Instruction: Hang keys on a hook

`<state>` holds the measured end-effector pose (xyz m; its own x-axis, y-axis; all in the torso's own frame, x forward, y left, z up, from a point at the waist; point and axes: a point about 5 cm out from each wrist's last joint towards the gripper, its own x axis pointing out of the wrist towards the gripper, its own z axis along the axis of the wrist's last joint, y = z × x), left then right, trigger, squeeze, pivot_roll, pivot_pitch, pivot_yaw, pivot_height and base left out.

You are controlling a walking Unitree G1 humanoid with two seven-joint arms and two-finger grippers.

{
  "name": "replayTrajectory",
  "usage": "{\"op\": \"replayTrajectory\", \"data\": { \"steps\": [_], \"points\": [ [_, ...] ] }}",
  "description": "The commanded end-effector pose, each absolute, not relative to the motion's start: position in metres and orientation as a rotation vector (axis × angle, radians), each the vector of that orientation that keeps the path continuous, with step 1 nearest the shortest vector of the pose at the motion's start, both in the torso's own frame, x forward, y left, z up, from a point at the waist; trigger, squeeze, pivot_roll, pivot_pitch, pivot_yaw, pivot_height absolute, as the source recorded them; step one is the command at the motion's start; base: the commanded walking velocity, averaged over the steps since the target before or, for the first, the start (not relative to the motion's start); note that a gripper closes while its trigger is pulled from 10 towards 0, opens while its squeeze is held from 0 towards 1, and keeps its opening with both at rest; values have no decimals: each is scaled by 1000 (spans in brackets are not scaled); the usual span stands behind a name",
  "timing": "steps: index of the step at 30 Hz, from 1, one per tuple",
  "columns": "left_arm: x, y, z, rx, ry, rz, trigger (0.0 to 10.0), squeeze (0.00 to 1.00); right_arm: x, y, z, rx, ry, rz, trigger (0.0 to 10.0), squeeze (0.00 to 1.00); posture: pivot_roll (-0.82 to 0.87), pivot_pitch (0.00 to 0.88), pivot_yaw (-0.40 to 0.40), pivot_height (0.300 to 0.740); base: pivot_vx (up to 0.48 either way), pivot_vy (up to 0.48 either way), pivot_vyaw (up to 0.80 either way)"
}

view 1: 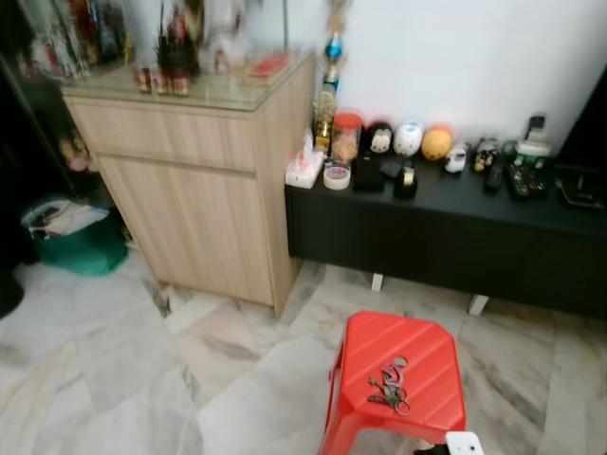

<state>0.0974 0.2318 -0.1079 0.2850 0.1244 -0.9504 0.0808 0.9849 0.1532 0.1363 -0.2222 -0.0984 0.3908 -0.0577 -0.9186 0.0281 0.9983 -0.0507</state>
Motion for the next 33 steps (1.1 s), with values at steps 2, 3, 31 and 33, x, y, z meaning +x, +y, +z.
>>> {"op": "replayTrajectory", "data": {
  "steps": [2, 3, 31, 33],
  "points": [
    [99, 231, -108, 183, 1276, 21, 10000, 0, 136, -223, -98, -23, 1171, -63, 10000, 0, 48, 0, -49, 740, -321, 0, 0],
    [100, 228, -108, 182, 1274, 15, 10000, 0, 136, -224, -98, -22, 1171, -68, 10000, 0, 43, 0, -47, 740, -319, 0, 0],
    [112, 243, -101, 245, 1254, 16, 10000, 0, 142, -207, -100, 61, 1164, -134, 10000, 0, 38, 0, -29, 740, -159, -37, 0],
    [116, 243, -100, 230, 1244, 32, 10000, 0, 146, -205, -99, 69, 1155, -134, 10000, 0, 43, 0, -27, 740, 0, -480, 0]
  ]
}}
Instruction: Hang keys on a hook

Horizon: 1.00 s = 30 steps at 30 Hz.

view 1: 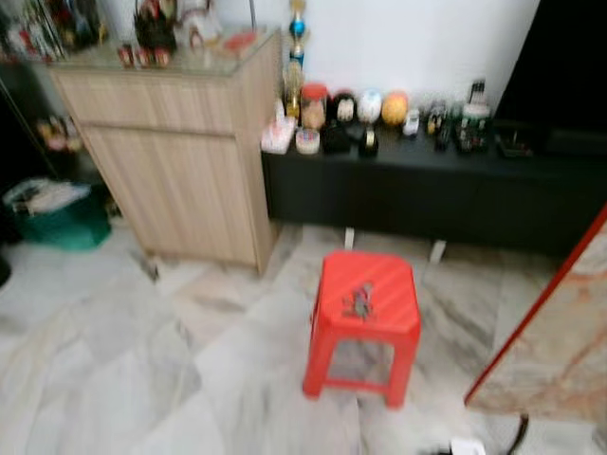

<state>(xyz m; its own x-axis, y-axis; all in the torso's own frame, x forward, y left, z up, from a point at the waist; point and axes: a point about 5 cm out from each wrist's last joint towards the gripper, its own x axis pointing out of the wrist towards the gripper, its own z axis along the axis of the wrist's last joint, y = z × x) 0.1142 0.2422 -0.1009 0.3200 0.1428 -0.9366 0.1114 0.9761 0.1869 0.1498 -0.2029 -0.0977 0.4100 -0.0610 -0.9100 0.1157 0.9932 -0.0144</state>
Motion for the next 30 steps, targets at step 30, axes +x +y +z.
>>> {"op": "replayTrajectory", "data": {
  "steps": [30],
  "points": [
    [85, 276, -98, 198, 1284, 130, 10000, 0, 150, -198, -98, 24, 1173, -71, 10000, 0, 81, 0, -35, 740, 0, -416, -257]
  ]
}}
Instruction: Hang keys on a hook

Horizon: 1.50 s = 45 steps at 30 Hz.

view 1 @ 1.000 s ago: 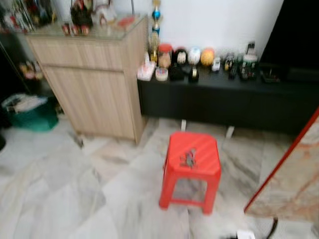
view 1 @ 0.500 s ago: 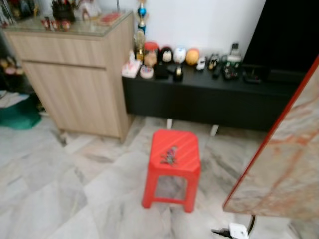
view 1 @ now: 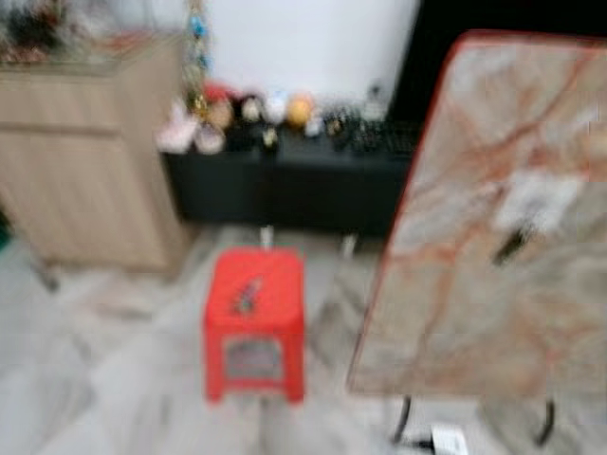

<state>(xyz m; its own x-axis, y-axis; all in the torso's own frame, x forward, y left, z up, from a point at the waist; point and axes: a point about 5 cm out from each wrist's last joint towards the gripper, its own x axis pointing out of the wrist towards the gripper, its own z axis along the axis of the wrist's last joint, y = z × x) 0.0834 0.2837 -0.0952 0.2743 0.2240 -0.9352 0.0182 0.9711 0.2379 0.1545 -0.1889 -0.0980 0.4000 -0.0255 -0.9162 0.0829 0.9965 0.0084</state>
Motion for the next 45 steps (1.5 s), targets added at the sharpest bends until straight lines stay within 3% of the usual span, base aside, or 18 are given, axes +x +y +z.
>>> {"op": "replayTrajectory", "data": {
  "steps": [1, 27, 36, 38, 40, 41, 42, 44, 45],
  "points": [
    [85, 274, -98, 197, 1283, 126, 10000, 0, 151, -199, -98, 12, 1173, -61, 10000, 0, 81, 0, -35, 740, 0, 0, -781],
    [95, 276, -95, 186, 1219, 126, 10000, 0, 150, -200, -98, -17, 1192, -21, 10000, 0, 100, 0, -51, 740, 0, 0, -751],
    [143, 263, -83, 157, 1015, 103, 10000, 0, 151, -201, -97, -17, 1183, -34, 10000, 0, 121, 0, -71, 740, 0, 0, -672],
    [170, 256, -72, 162, 896, 56, 10000, 0, 152, -202, -97, -15, 1175, -43, 10000, 0, 123, 0, -74, 740, 0, 0, 0],
    [170, 256, -72, 162, 896, 56, 10000, 0, 152, -202, -97, -15, 1175, -43, 10000, 0, 123, 0, -74, 740, 0, 0, 0],
    [209, 250, -44, 170, 662, -28, 10000, 0, 152, -203, -97, -14, 1173, -47, 10000, 0, 136, 0, -83, 740, 0, 0, 0],
    [225, 248, -27, 179, 539, -73, 10000, 0, 152, -204, -97, -14, 1172, -47, 10000, 0, 143, 0, -88, 740, 0, 0, 0],
    [243, 236, 0, 194, 373, -142, 10000, 0, 152, -205, -96, -19, 1174, -46, 10000, 0, 150, 0, -94, 740, 0, 0, 0],
    [243, 236, 0, 194, 373, -142, 10000, 0, 152, -205, -96, -19, 1174, -46, 10000, 0, 150, 0, -94, 740, 0, 0, 0]
  ]
}}
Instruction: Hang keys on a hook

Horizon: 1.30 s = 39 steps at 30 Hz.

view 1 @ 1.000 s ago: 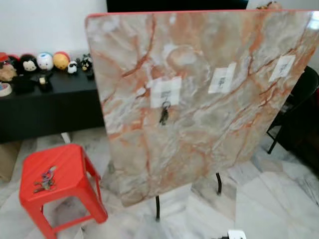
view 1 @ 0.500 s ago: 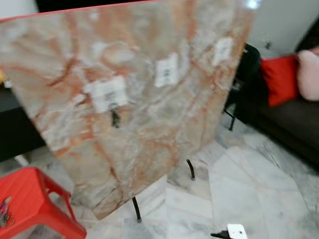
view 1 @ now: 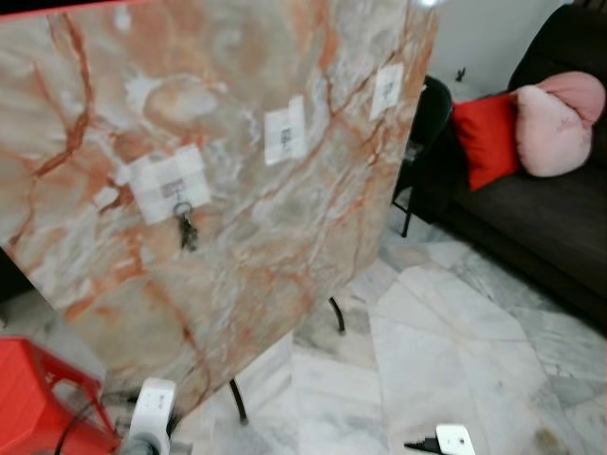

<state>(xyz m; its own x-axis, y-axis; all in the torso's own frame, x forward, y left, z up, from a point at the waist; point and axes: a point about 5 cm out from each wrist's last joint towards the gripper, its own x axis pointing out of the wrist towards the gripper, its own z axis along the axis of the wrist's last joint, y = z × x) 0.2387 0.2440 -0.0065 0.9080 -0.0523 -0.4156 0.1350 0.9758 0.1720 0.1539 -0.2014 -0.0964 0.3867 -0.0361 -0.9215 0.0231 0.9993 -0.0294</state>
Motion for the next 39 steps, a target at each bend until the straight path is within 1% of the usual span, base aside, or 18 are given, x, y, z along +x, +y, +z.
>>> {"op": "replayTrajectory", "data": {
  "steps": [1, 3, 5, 6, 8, 10, 11, 12, 15, 17, 18, 19, 20, 21, 23, 26, 30, 39],
  "points": [
    [247, 228, 12, 198, 310, -190, 10000, 0, 153, -206, -96, -24, 1174, -42, 10000, 0, 154, 0, -98, 740, 0, 0, 0],
    [248, 221, 21, 200, 266, -224, 10000, 0, 153, -206, -96, -26, 1175, -40, 10000, 0, 154, 0, -98, 740, 0, 0, 0],
    [248, 203, 37, 203, 185, -337, 10000, 0, 153, -206, -96, -29, 1173, -38, 10000, 0, 157, 0, -104, 740, 0, 0, 0],
    [248, 203, 37, 203, 185, -337, 10000, 0, 153, -206, -96, -29, 1173, -38, 10000, 0, 157, 0, -104, 740, 0, 0, 0],
    [241, 186, 46, 211, 142, -447, 10000, 0, 154, -207, -96, -30, 1171, -39, 10000, 0, 154, 0, -107, 740, 0, 0, 0],
    [241, 186, 46, 211, 142, -447, 10000, 0, 154, -207, -96, -30, 1171, -39, 10000, 0, 154, 0, -107, 740, 0, 0, 0],
    [234, 178, 50, 215, 129, -505, 10000, 0, 154, -208, -95, -31, 1171, -41, 10000, 0, 158, 0, -111, 740, 0, 0, 0],
    [234, 178, 50, 215, 129, -505, 10000, 0, 154, -208, -95, -31, 1171, -41, 10000, 0, 158, 0, -111, 740, 0, 0, 0],
    [224, 160, 64, 229, 89, -600, 10000, 0, 154, -210, -95, -37, 1170, -44, 10000, 0, 171, 0, -125, 740, 0, 0, 0],
    [224, 160, 64, 229, 89, -600, 10000, 0, 154, -210, -95, -37, 1170, -44, 10000, 0, 171, 0, -125, 740, 0, 0, 0],
    [230, 150, 75, 209, 39, -594, 10000, 0, 154, -211, -95, -44, 1169, -45, 10000, 0, 168, 0, -125, 740, 0, 0, 0],
    [230, 150, 75, 209, 39, -594, 10000, 0, 154, -211, -95, -44, 1169, -45, 10000, 0, 168, 0, -125, 740, 0, 0, 0],
    [245, 129, 97, 138, -61, -558, 10000, 0, 155, -211, -94, -45, 1162, -53, 10000, 0, 139, 0, -116, 740, 0, 0, 0],
    [245, 129, 97, 138, -61, -558, 10000, 0, 155, -211, -94, -45, 1162, -53, 10000, 0, 139, 0, -116, 740, 0, 0, 0],
    [253, 113, 107, 85, -107, -560, 10000, 0, 155, -211, -94, -41, 1157, -60, 10000, 0, 128, 0, -112, 740, 0, 0, 0],
    [254, 102, 109, 67, -116, -585, 10000, 0, 155, -211, -94, -40, 1157, -67, 10000, 0, 123, 0, -111, 740, 0, 0, 0],
    [255, 97, 109, 64, -115, -591, 10000, 0, 155, -211, -94, -39, 1158, -73, 10000, 0, 117, 0, -108, 740, 0, 0, 0],
    [262, 87, 112, 147, -120, -500, 10000, 0, 155, -211, -95, -35, 1152, -84, 10000, 0, 109, 0, -103, 740, 0, 0, 0]
  ]
}}
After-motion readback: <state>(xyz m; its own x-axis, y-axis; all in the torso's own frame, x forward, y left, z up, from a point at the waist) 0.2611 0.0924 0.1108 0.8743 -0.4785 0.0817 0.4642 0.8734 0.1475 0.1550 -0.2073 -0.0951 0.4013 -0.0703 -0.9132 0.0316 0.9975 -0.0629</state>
